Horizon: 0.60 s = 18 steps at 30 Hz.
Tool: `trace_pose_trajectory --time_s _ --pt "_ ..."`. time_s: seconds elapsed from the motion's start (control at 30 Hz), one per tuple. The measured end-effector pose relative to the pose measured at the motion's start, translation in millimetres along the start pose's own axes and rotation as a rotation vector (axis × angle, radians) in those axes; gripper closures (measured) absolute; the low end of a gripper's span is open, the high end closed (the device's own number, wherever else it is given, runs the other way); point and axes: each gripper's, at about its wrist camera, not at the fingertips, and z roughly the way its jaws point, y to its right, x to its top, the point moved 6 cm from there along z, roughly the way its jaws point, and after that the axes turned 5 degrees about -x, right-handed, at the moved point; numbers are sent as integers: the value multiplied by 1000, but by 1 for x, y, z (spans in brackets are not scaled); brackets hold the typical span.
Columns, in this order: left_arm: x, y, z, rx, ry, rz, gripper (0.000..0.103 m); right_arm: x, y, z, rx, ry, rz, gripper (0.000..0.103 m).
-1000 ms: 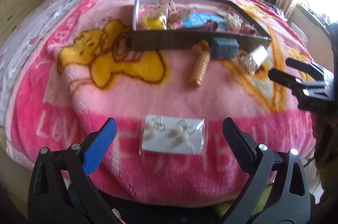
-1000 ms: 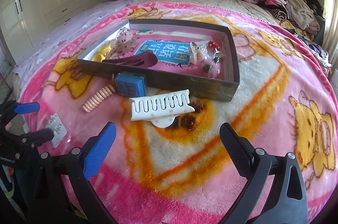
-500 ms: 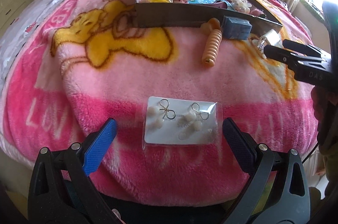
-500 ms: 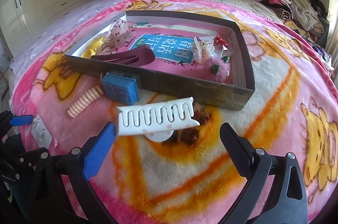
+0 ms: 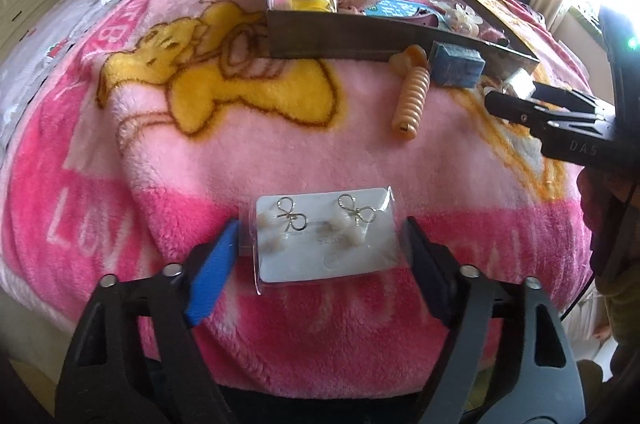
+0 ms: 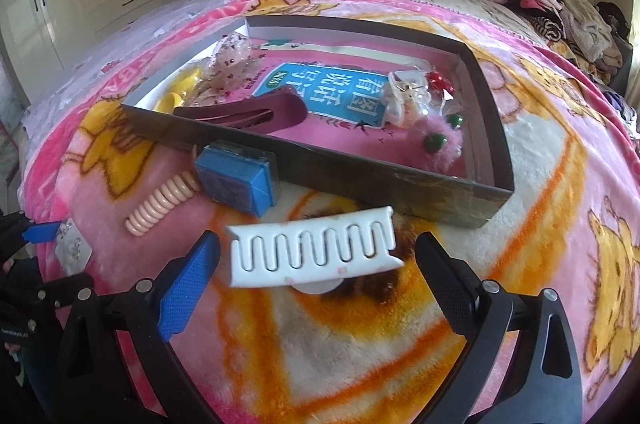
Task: Organize jewelry
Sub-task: 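Grasp the earring card with the left gripper while the right grasps the white comb clip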
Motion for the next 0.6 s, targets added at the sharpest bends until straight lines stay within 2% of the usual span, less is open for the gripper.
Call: trace_pose_trajectory --time_s 0.07,0.6 --pt "1 0 -1 -6 3 -2 41 0 -3 1 9 -9 -8 26" --pt "14 18 -10 -40 35 33 43 -8 7 -24 21 17 22 26"
